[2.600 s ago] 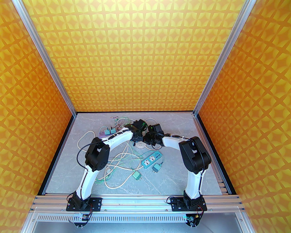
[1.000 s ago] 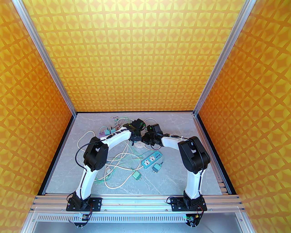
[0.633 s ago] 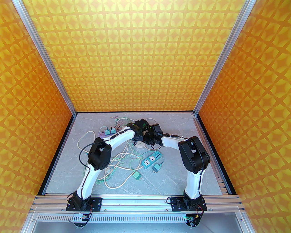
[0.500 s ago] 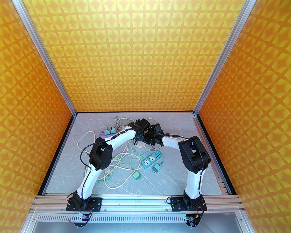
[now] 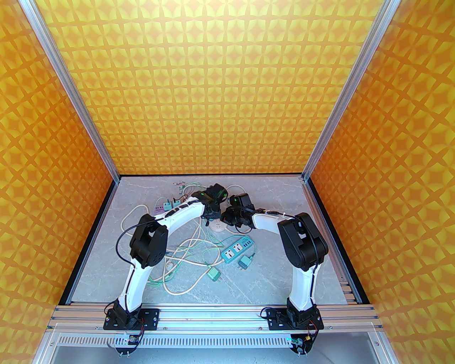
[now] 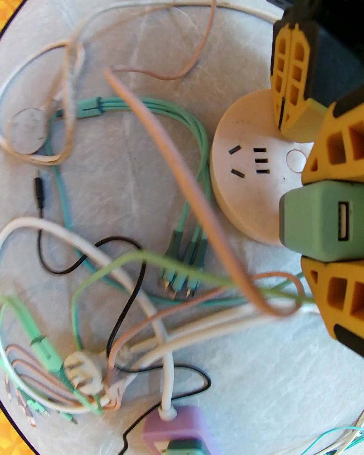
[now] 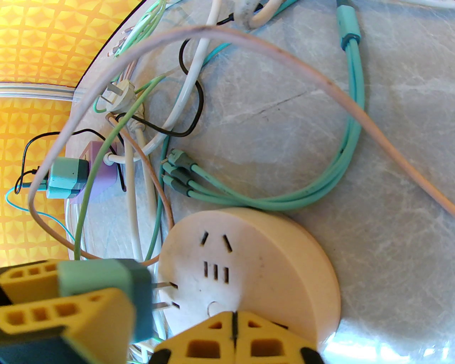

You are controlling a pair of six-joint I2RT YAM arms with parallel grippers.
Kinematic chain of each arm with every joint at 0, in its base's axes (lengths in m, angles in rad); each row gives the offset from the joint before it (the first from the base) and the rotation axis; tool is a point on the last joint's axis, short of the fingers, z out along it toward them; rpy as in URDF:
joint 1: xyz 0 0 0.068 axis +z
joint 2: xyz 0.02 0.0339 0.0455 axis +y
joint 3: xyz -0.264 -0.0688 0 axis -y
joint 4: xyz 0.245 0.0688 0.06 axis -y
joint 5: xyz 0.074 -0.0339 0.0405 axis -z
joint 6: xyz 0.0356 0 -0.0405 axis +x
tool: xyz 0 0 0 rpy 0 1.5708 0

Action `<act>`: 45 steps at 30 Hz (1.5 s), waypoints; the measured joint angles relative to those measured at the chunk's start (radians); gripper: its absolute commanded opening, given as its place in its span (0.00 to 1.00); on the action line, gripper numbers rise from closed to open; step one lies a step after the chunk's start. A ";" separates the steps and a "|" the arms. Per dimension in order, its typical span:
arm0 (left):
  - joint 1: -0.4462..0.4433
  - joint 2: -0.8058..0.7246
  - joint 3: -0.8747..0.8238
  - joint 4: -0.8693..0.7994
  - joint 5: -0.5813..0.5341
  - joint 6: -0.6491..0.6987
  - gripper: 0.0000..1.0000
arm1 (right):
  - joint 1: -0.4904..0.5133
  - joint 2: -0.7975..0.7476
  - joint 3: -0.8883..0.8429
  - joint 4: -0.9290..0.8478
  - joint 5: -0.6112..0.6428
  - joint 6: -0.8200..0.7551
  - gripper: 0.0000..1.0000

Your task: Pull the plug off the socket

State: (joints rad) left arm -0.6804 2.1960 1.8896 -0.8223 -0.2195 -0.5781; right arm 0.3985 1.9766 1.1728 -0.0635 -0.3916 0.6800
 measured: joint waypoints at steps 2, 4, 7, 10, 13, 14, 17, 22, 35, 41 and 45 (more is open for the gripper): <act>-0.002 0.000 0.009 -0.004 0.003 0.000 0.01 | 0.001 0.000 0.000 0.000 0.000 0.000 0.00; -0.008 0.001 0.017 -0.007 0.003 0.000 0.01 | 0.001 0.000 0.000 0.000 0.000 0.000 0.00; -0.014 0.001 0.022 -0.009 0.003 0.003 0.02 | 0.001 0.000 0.000 0.000 0.000 0.000 0.00; -0.016 0.000 0.022 -0.013 0.003 0.004 0.02 | 0.001 -0.001 0.000 0.000 0.000 0.000 0.00; -0.016 -0.020 0.012 -0.008 0.003 0.004 0.04 | 0.001 -0.005 0.000 -0.001 0.000 0.000 0.04; -0.016 -0.035 0.002 -0.005 0.003 0.004 0.04 | 0.002 -0.007 0.000 -0.003 0.002 0.000 0.07; -0.016 -0.097 -0.030 0.007 0.007 0.003 0.05 | 0.002 -0.030 -0.002 -0.035 0.009 -0.013 0.22; -0.016 -0.193 -0.069 0.064 0.033 0.003 0.06 | -0.001 -0.163 -0.006 -0.158 0.080 -0.042 0.39; -0.084 -0.135 -0.072 0.246 0.188 0.011 0.10 | -0.166 -0.697 -0.195 -0.331 0.442 -0.067 0.92; -0.176 0.064 0.116 0.277 0.261 0.011 0.11 | -0.183 -0.911 -0.259 -0.412 0.618 -0.085 0.99; -0.221 0.182 0.216 0.294 0.305 0.006 0.14 | -0.186 -1.025 -0.288 -0.447 0.702 -0.095 0.98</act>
State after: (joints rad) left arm -0.9012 2.3783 2.1059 -0.5282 0.0853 -0.5720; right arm 0.2127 0.9520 0.8852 -0.5106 0.3103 0.5846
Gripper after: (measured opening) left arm 0.266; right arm 0.984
